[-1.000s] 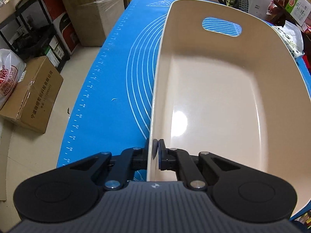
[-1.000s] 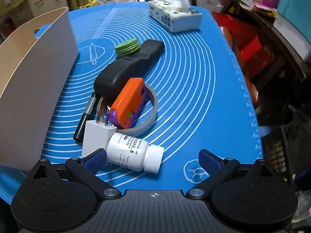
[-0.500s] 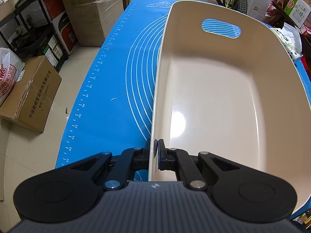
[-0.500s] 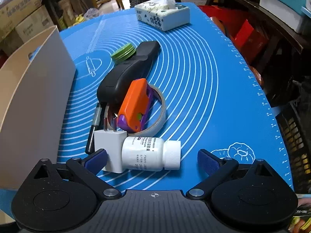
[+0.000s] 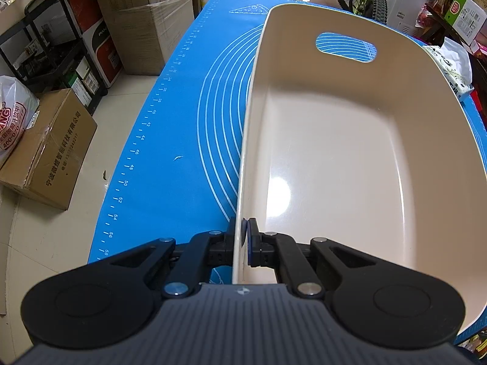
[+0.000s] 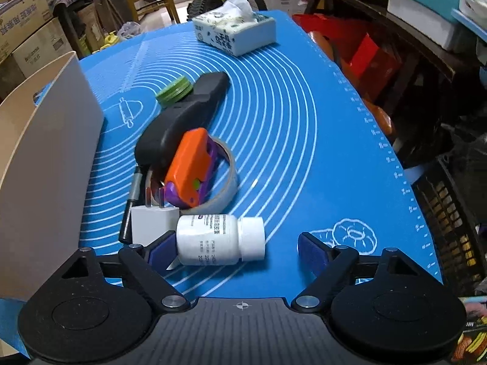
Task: Organize rigid objects
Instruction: 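Close the right tool on the white pill bottle and lift it, then carry the pill bottle into the basket and open the right tool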
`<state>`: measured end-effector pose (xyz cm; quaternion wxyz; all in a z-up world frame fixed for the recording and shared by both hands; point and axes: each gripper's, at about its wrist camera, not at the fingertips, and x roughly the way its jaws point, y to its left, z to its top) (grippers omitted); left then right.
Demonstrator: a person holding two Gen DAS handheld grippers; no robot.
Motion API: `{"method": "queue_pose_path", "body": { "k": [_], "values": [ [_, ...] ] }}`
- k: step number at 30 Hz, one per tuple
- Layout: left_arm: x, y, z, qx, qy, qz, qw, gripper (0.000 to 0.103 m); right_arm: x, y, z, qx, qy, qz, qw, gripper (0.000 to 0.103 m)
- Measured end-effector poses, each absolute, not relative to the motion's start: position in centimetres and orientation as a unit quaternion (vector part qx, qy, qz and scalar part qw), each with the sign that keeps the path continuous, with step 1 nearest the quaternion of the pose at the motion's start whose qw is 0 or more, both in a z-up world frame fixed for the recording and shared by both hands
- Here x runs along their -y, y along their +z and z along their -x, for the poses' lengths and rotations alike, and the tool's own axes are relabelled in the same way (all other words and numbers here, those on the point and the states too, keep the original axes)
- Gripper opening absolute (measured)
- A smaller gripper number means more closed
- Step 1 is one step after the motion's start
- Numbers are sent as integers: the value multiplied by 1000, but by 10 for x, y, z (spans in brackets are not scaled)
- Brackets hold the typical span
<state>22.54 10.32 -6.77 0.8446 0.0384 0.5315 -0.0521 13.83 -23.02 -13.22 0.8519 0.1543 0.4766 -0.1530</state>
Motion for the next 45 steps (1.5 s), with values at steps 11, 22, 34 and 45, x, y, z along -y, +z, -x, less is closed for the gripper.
{"method": "queue_pose_path", "body": {
  "k": [11, 22, 34, 45],
  "values": [
    [-103, -68, -226, -532, -55, -36, 844, 6, 226, -139, -144, -477, -143, -146, 855, 64],
    [-105, -68, -226, -532, -57, -33, 844, 6, 225, -94, -139, -416, -166, -129, 885, 64],
    [-104, -68, -226, -532, -57, -37, 844, 6, 158, -29, -167, -347, -85, -82, 930, 64],
    [-101, -68, -225, -531, -56, -43, 844, 6, 78, -37, -219, -367, -6, -48, 929, 64]
  ]
}}
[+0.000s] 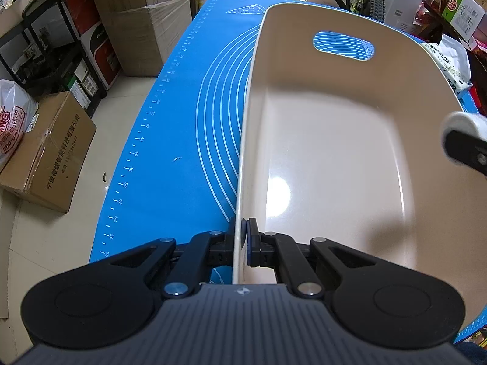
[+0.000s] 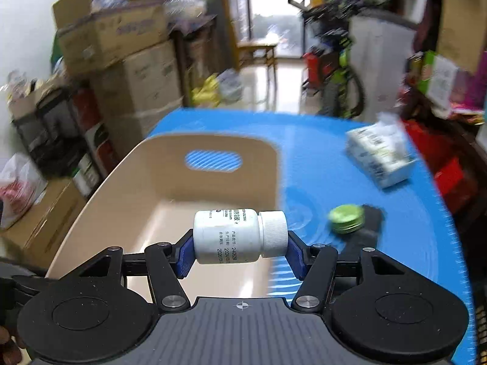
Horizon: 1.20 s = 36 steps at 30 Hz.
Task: Organize rigid objects
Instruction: 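Carry the pill bottle into the basket and open the right tool, then move the right tool back to the white charger plug and grasp it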
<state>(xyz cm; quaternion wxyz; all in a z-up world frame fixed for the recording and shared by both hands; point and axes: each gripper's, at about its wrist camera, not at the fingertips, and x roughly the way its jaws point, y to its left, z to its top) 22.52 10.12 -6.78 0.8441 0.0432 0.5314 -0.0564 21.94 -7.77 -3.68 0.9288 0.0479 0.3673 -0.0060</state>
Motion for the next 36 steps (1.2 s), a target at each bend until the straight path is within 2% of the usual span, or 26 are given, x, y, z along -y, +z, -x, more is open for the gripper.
{"method": "queue_pose_path", "body": {
  "k": [12, 22, 25, 29, 32, 36],
  "values": [
    [-103, -67, -226, -534, -60, -38, 843, 5, 7, -62, -243, -419, 33, 37, 907, 64],
    [-102, -67, -226, -534, -62, -39, 842, 5, 4, -83, -252, -468, 17, 52, 882, 64],
    [-102, -67, -226, -534, -61, -39, 842, 5, 9, -79, -250, -460, 22, 35, 887, 70],
    [-103, -67, -226, -534, -62, -39, 842, 5, 14, -73, -246, -453, 31, 31, 890, 71],
    [-103, -67, -226, -534, -62, -39, 842, 5, 18, -66, -239, -434, 29, 39, 899, 84],
    [-103, -67, -227, -534, -62, -39, 842, 5, 31, -53, -232, -413, 17, 35, 910, 84]
  ]
}}
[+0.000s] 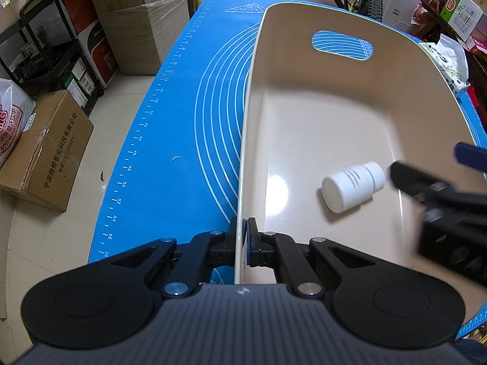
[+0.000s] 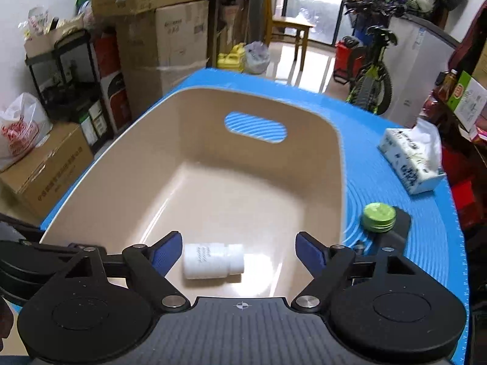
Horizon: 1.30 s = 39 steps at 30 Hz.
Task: Organize rigid objects
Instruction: 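Move the right tool back to the white charger plug and grasp it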
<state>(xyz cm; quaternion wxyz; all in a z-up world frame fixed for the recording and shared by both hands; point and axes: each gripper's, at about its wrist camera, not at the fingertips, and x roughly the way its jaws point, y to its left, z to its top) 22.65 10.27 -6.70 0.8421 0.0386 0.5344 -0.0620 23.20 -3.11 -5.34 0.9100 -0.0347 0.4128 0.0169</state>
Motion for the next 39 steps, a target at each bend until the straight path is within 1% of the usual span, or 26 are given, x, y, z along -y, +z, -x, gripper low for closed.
{"method": "queue_pose_path", "body": {
  "k": [4, 6, 15, 19, 22, 28, 34, 39],
  "values": [
    [-103, -67, -227, -535, -62, -38, 842, 5, 52, -40, -227, -397, 6, 14, 918, 84],
    [-103, -67, -227, -535, -62, -39, 842, 5, 61, -34, -222, -391, 11, -1, 920, 86],
    [-104, -67, -227, -535, -63, -37, 842, 5, 97, -10, -196, -359, -21, -12, 933, 88],
    [-104, -67, -227, -535, -63, -35, 842, 5, 122, -8, -183, -355, -46, -13, 934, 90],
    [-104, -67, -227, -535, -63, -35, 842, 5, 144, -15, -173, -365, -70, -15, 928, 90],
    [-104, -67, -227, -535, -63, -35, 842, 5, 182, -53, -158, -412, -106, -43, 904, 90],
    [-104, -67, -227, -535, -63, -35, 842, 5, 193, -89, -154, -447, -112, -72, 884, 90],
    [-105, -67, -227, -535, -63, -35, 842, 5, 191, -106, -158, -466, -114, -83, 873, 88]
  ]
}}
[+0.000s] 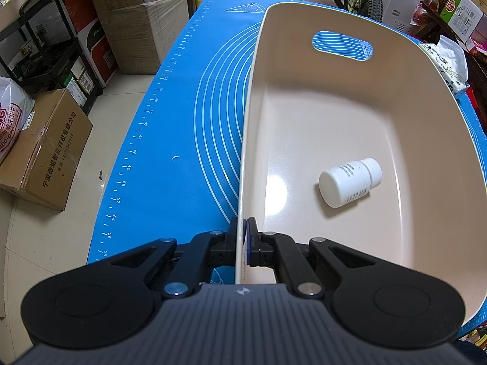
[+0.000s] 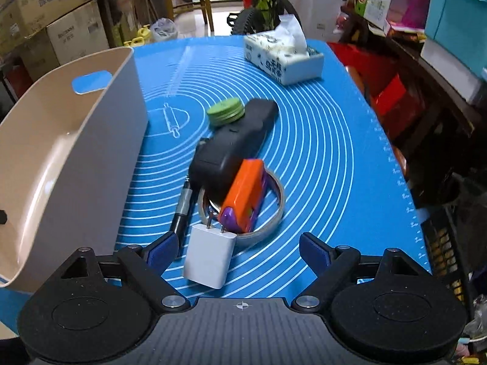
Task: Organize rigid objects
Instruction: 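Move the right tool back to the white charger plug and grasp it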
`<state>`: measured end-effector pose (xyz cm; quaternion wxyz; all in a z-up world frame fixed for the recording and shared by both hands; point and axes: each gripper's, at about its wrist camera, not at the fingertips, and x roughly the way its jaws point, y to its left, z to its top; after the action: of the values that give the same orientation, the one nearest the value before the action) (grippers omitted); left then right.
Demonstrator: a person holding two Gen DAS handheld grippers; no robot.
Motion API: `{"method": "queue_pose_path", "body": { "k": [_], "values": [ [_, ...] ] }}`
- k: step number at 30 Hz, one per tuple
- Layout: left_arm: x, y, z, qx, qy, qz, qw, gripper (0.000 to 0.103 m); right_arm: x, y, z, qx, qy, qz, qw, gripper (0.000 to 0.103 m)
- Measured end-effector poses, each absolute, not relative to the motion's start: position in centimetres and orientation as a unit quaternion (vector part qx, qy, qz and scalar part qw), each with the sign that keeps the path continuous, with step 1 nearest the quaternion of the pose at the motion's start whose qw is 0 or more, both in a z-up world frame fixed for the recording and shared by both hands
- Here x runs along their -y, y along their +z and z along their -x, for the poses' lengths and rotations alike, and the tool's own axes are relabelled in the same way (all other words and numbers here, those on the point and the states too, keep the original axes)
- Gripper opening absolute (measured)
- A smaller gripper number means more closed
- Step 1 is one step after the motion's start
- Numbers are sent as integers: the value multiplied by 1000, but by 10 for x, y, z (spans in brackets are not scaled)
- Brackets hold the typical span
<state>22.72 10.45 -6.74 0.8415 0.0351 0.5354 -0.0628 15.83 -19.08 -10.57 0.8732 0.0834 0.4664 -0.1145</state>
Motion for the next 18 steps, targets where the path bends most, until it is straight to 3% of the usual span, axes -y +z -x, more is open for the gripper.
{"method": "queue_pose_path", "body": {
  "k": [15, 18],
  "values": [
    [-105, -68, -227, -535, -64, -37, 841, 5, 194, -131, -174, -494, -116, -125, 852, 84],
    [-105, -68, -227, -535, -64, -36, 841, 5, 195, -137, -175, -502, -114, -144, 845, 78]
  ]
}}
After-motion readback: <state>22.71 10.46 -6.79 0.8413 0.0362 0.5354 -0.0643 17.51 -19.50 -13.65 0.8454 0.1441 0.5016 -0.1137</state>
